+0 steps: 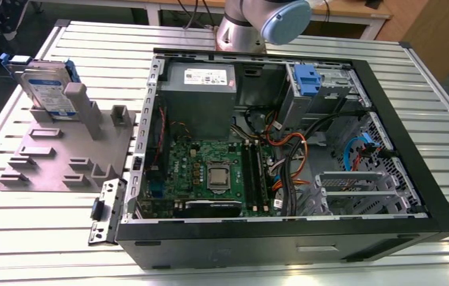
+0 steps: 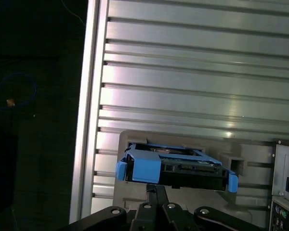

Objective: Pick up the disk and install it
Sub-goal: 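Pick up the disk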

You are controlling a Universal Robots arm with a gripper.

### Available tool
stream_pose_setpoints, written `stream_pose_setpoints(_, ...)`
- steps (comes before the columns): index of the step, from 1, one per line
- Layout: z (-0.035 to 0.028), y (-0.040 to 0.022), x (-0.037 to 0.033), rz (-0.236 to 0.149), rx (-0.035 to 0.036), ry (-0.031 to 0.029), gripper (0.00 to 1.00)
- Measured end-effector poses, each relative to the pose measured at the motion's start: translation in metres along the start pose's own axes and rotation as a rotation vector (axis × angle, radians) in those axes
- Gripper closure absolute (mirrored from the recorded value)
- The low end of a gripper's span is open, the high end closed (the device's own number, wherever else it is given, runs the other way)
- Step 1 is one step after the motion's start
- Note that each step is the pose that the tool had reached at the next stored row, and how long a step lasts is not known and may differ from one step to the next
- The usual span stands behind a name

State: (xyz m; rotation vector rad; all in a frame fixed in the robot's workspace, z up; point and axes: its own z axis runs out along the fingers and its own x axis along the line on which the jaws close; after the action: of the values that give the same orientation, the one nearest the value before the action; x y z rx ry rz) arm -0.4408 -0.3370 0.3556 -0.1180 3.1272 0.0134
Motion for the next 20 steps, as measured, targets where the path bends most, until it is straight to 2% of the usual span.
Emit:
stream_pose_setpoints(9,0.0000,0.0000,0.0000,-0.032,-0.0004,0.0002,0.89)
stream_pose_setpoints(20,0.0000,0.0000,0.0000,-0.038,-0.0005,0.0003,0.89)
